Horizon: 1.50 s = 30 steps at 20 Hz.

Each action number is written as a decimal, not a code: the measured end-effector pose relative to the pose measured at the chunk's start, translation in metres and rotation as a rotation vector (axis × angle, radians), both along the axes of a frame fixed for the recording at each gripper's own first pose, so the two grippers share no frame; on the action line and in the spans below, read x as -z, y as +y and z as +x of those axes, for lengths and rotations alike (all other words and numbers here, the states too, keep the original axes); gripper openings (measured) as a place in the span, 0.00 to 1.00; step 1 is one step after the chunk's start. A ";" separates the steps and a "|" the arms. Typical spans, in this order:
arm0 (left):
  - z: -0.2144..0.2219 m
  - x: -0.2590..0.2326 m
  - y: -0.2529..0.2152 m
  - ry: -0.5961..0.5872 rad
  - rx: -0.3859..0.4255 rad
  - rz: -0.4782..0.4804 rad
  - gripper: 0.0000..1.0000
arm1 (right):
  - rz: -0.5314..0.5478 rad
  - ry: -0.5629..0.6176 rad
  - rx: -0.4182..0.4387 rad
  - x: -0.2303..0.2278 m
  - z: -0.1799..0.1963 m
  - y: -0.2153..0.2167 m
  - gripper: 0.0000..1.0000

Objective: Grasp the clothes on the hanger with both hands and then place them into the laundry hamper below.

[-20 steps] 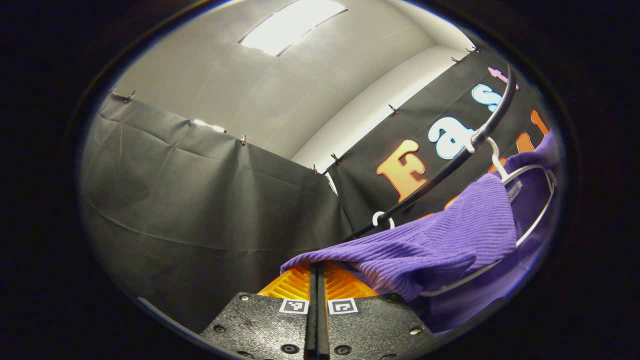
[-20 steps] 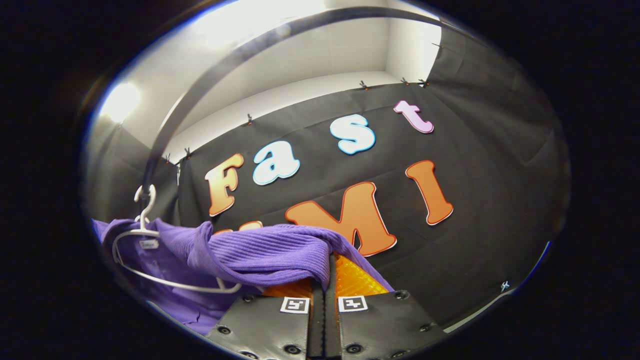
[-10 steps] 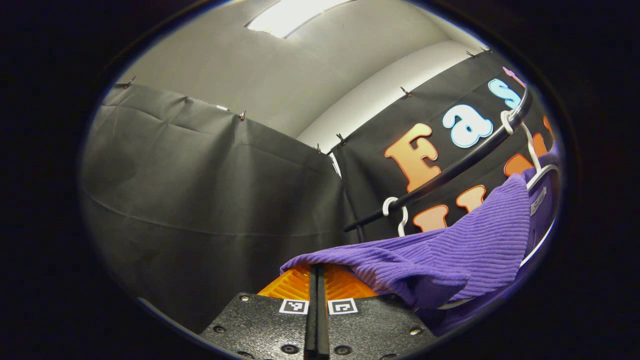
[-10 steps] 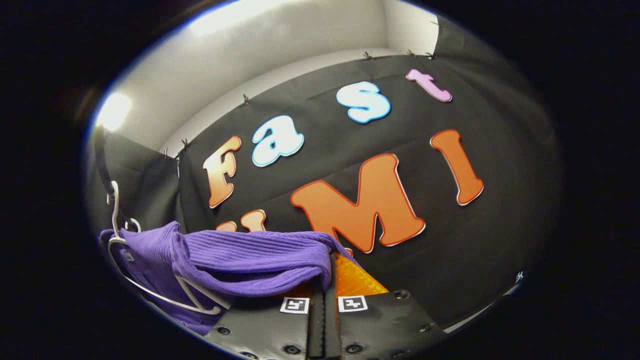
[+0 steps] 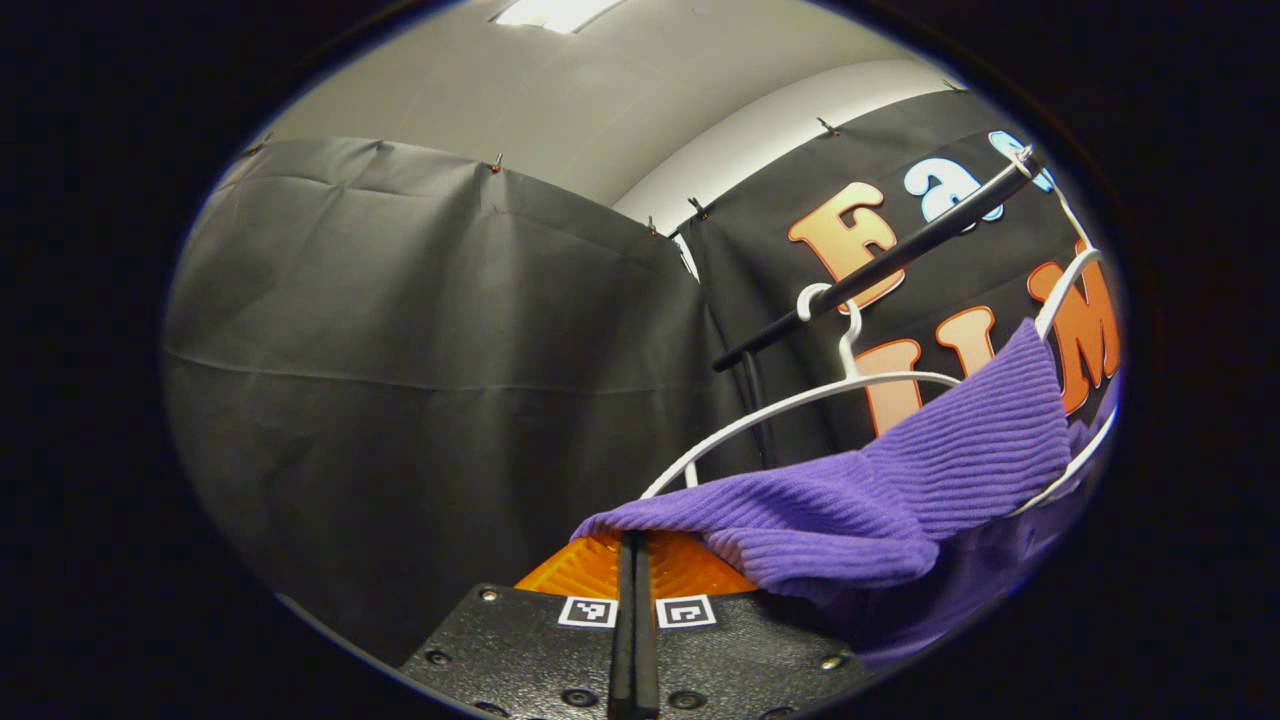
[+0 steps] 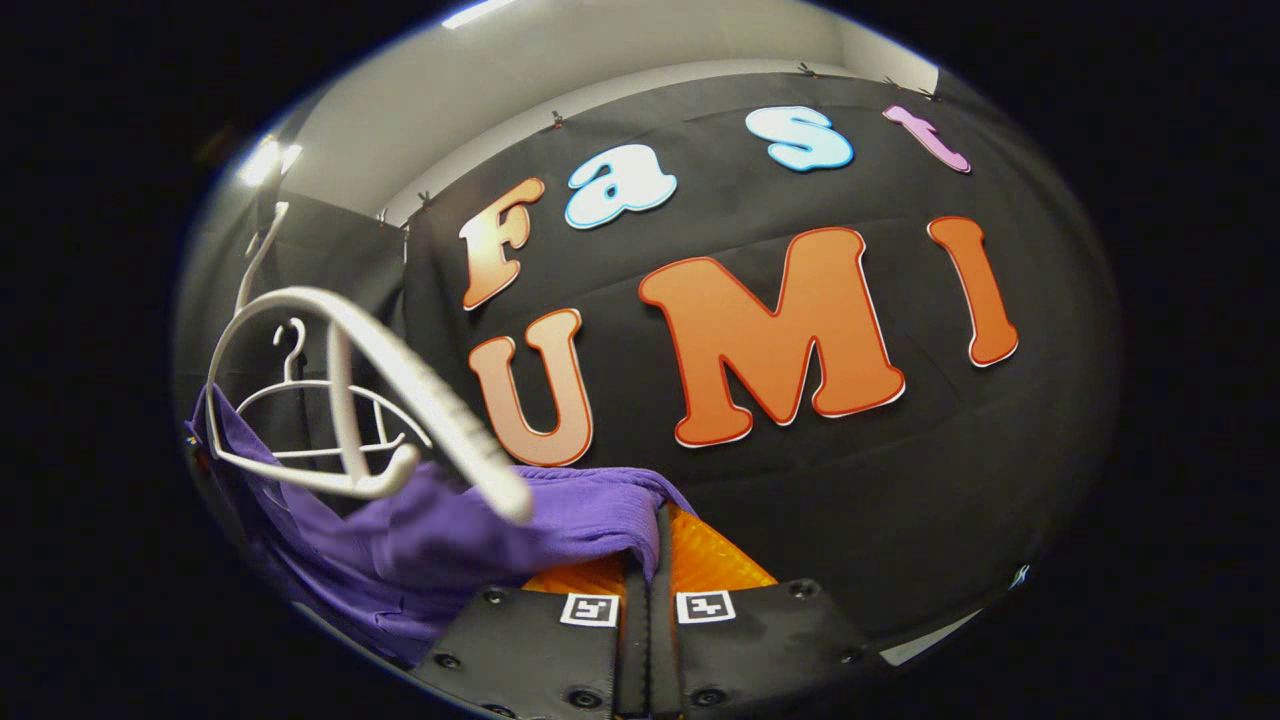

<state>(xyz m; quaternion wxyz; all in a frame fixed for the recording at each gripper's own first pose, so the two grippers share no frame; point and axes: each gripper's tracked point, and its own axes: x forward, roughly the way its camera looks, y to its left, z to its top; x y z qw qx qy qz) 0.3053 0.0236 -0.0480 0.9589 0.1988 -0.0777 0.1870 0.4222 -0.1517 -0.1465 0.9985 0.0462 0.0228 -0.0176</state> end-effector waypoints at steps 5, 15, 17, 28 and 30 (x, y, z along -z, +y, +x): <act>-0.023 0.008 0.009 0.019 -0.017 0.045 0.01 | -0.025 0.041 -0.035 0.024 -0.039 0.020 0.08; -0.070 0.040 0.015 0.093 -0.020 0.106 0.01 | -0.043 0.106 -0.080 0.039 -0.107 0.045 0.08; -0.075 0.051 0.008 0.121 -0.005 0.110 0.03 | -0.043 0.118 -0.100 0.042 -0.113 0.055 0.08; -0.098 0.124 -0.074 0.295 0.248 -0.012 0.01 | -0.044 0.198 -0.342 0.055 -0.160 0.154 0.08; -0.100 0.151 -0.094 0.365 0.316 -0.055 0.01 | -0.062 0.226 -0.379 0.069 -0.167 0.172 0.08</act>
